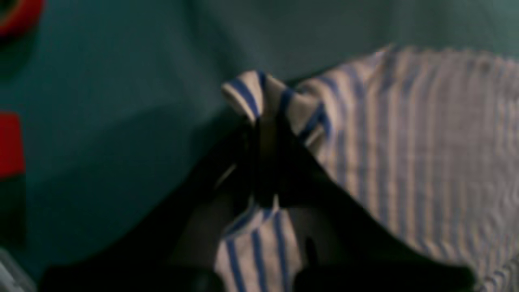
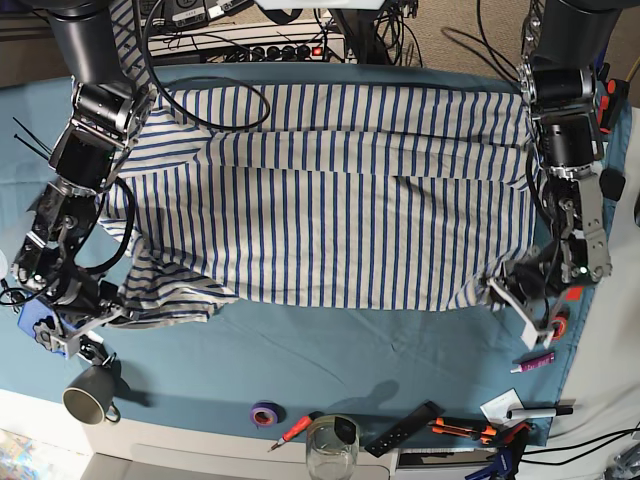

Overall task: Fold the T-shirt properly
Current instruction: 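Lift the hem and fold it over toward the folded shoulder edge, then lower the folded strip onto the mat and open both grippers, then grasp the strip end with the left gripper and fold it toward the right gripper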

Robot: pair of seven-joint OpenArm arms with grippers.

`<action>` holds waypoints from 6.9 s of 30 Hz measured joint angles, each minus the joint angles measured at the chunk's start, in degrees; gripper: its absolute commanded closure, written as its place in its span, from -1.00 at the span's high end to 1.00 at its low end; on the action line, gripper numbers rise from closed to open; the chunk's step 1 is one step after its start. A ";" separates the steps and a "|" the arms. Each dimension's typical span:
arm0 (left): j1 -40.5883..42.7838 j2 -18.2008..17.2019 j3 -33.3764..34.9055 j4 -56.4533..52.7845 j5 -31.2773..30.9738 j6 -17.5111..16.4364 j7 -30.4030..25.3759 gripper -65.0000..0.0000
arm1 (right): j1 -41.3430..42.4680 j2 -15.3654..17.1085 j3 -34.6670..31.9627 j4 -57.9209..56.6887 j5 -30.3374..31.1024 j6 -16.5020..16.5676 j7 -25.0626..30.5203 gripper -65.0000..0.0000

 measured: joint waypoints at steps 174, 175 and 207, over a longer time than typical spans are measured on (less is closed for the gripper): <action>43.76 -3.02 -13.22 49.40 -17.44 -8.37 14.29 -1.00 | -44.92 6.97 29.73 35.89 20.11 9.14 -9.73 -0.39; 44.09 -2.95 -13.18 50.73 -20.04 -10.38 14.25 -1.00 | -44.92 6.95 29.73 35.89 20.04 9.14 -9.55 -0.39; 32.70 17.22 37.11 46.16 11.43 -5.33 1.49 -1.00 | -44.92 6.97 29.73 35.89 19.37 9.14 -7.85 -0.39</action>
